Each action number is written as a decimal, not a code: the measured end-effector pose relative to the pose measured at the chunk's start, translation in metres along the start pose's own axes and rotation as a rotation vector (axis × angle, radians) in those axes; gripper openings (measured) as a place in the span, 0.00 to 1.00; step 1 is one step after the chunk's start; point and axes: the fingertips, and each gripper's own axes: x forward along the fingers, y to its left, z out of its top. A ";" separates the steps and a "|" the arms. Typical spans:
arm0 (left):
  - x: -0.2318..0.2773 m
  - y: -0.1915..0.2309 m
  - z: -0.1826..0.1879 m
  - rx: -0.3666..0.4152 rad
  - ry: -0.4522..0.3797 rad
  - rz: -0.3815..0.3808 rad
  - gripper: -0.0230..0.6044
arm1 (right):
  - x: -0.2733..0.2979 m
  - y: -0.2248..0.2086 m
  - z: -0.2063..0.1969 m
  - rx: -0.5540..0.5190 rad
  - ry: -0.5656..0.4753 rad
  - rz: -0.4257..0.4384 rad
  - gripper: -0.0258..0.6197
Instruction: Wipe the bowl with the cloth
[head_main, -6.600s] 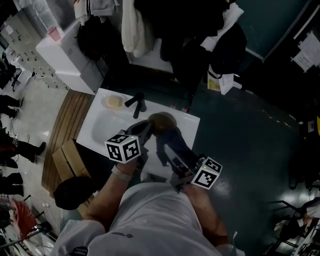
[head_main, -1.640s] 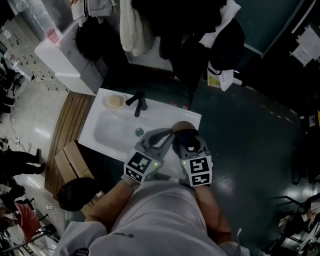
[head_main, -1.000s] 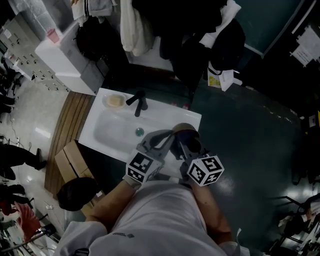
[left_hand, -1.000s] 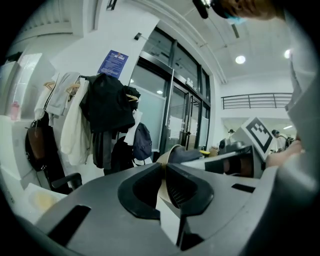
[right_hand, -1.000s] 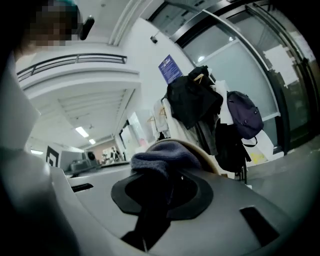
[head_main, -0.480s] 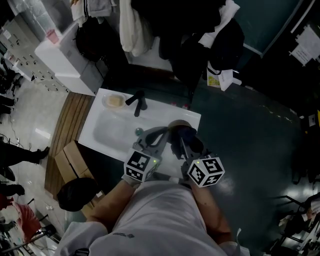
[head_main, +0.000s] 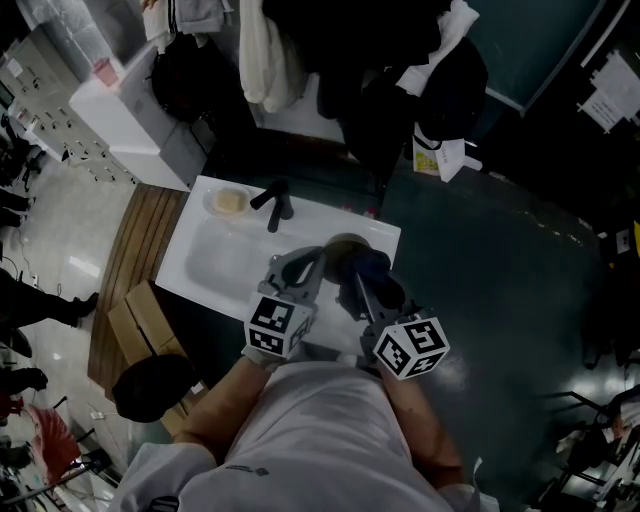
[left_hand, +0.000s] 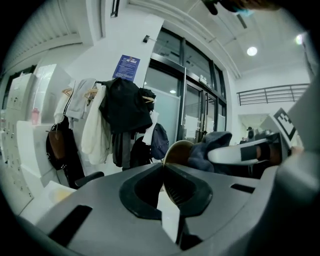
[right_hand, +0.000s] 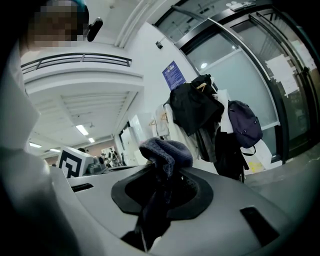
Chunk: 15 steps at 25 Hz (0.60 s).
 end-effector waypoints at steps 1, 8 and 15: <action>0.000 0.003 -0.001 -0.003 0.005 0.012 0.07 | -0.001 0.001 0.002 0.002 -0.006 0.003 0.17; -0.002 0.022 0.000 -0.025 0.008 0.055 0.07 | -0.009 -0.008 0.015 0.019 -0.056 -0.015 0.17; -0.010 0.044 0.000 -0.058 0.004 0.100 0.07 | -0.022 -0.032 0.032 0.024 -0.124 -0.066 0.17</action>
